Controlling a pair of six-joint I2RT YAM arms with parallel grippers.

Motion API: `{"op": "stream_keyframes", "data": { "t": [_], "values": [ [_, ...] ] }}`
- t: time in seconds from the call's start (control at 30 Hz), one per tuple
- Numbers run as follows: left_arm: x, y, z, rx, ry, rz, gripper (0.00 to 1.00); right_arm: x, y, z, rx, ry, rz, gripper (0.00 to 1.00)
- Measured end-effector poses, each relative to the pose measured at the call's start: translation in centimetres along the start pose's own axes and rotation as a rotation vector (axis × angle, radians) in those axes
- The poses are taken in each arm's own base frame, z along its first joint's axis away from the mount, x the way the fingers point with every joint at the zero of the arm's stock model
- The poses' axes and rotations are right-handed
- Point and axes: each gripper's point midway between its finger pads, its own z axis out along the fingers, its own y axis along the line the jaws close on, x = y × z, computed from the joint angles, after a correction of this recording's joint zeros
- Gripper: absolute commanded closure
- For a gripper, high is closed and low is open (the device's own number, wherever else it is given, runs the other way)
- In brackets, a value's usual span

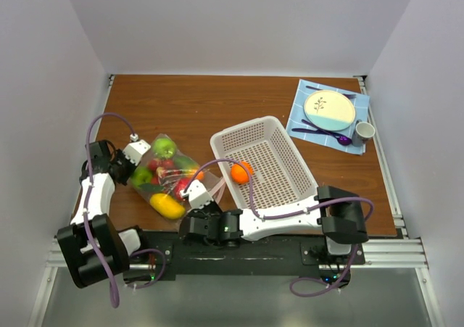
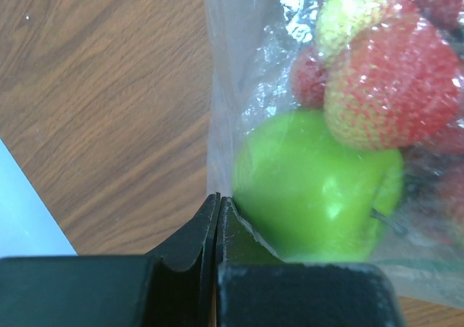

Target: Open the zip-top bag and remove the fake food

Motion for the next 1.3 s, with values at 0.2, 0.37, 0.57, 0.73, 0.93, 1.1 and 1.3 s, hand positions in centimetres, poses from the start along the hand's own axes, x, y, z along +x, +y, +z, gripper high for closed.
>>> {"op": "stream_keyframes", "data": {
  "t": [0.2, 0.37, 0.57, 0.73, 0.93, 1.1, 1.3],
  "values": [
    [0.4, 0.2, 0.7, -0.004, 0.014, -0.002, 1.00, -0.5, 1.6, 1.5, -0.017, -0.049, 0.002, 0.53],
    [0.6, 0.4, 1.1, -0.004, 0.017, -0.007, 1.00, 0.6, 2.6, 4.4, -0.007, -0.066, -0.033, 0.21],
    [0.6, 0.6, 1.2, -0.011, 0.017, -0.007, 1.00, -0.1, 1.9, 8.1, -0.003, -0.084, 0.003, 0.13],
    [0.8, 0.5, 1.3, -0.011, 0.023, 0.001, 1.00, -2.6, 2.3, 9.3, -0.050, -0.139, 0.050, 0.11],
    [1.6, -0.1, 1.6, -0.002, 0.036, 0.020, 1.00, -5.4, 5.4, 10.0, -0.144, -0.192, 0.075, 0.11],
    [2.0, -0.4, 1.8, 0.007, 0.042, 0.038, 1.00, -6.0, 6.5, 10.9, -0.147, -0.206, 0.068, 0.11],
    [2.2, -0.6, 1.9, 0.013, 0.045, 0.074, 1.00, -5.2, 6.2, 11.9, -0.129, -0.185, 0.067, 0.16]
  ]
}}
